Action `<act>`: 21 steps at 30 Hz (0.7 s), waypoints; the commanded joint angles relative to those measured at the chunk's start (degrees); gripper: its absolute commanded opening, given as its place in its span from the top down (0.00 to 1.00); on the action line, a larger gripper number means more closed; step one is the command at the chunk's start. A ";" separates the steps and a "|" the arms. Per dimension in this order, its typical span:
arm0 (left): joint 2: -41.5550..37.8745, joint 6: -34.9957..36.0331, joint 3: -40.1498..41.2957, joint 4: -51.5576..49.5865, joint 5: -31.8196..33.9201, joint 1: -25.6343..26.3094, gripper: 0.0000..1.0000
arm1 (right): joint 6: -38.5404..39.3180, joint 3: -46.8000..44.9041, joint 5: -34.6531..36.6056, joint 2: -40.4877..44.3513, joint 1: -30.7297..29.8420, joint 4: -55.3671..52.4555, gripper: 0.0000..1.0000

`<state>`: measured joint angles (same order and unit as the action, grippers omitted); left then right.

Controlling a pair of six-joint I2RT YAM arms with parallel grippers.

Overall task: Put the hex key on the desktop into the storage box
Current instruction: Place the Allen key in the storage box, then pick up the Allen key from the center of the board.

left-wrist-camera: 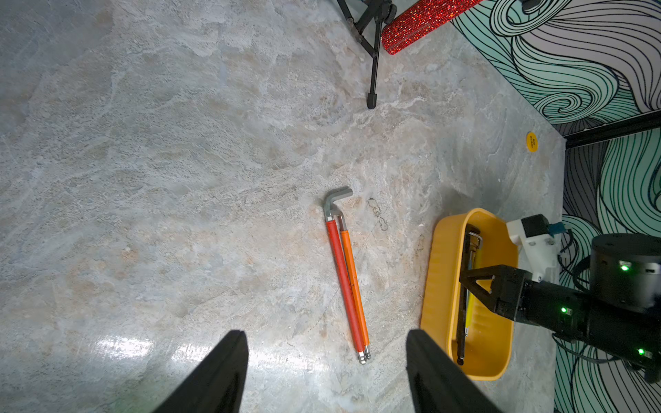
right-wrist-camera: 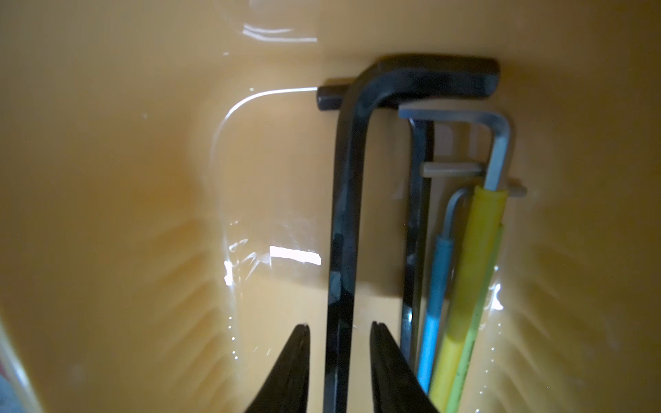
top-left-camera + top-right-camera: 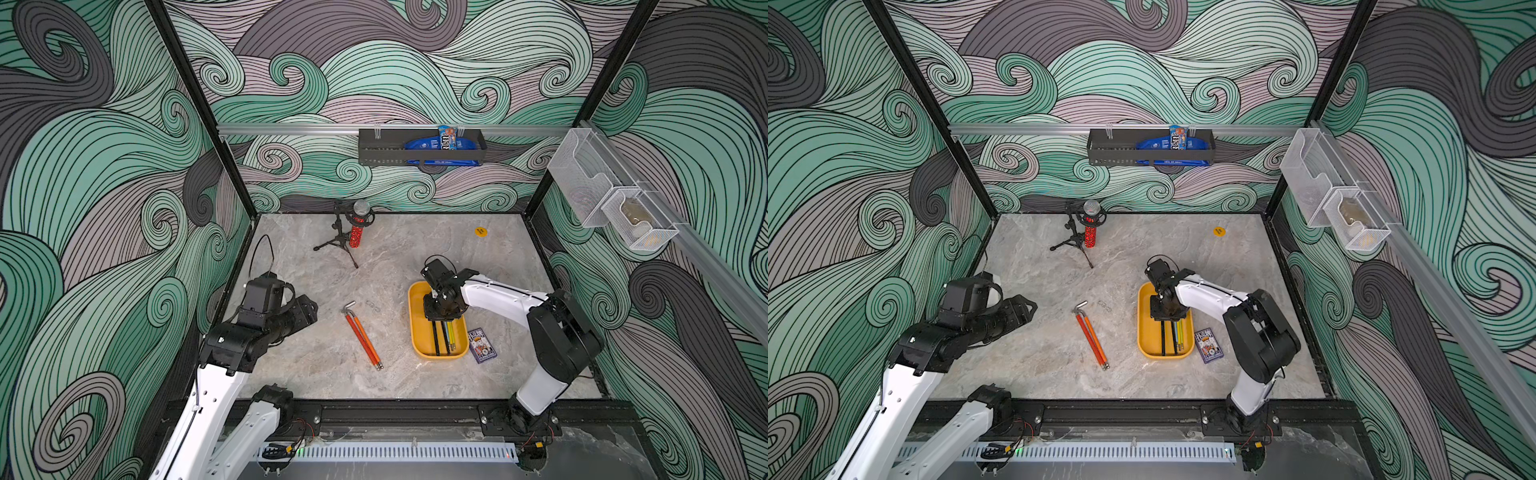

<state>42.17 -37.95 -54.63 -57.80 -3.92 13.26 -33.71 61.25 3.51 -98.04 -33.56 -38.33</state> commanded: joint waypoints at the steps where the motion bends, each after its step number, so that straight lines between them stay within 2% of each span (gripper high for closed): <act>1: -0.08 0.34 -1.09 0.85 -0.47 0.19 0.27 | 0.54 2.01 1.01 2.65 -0.25 0.28 0.58; 9: 0.01 0.43 -1.94 0.49 0.08 0.19 0.27 | 0.09 3.74 1.05 7.43 -1.22 -1.54 0.56; 16: -0.08 0.25 -2.58 0.13 1.19 0.19 0.27 | 1.15 5.89 2.11 8.48 -6.23 -1.49 0.66; 21: -0.34 0.15 -2.91 -0.21 1.98 0.21 0.27 | 4.12 8.84 1.59 5.64 -12.05 -1.44 0.74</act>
<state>42.15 -37.95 -54.65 -57.84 -3.18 13.26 -31.53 68.14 4.99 -90.74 -43.11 -39.33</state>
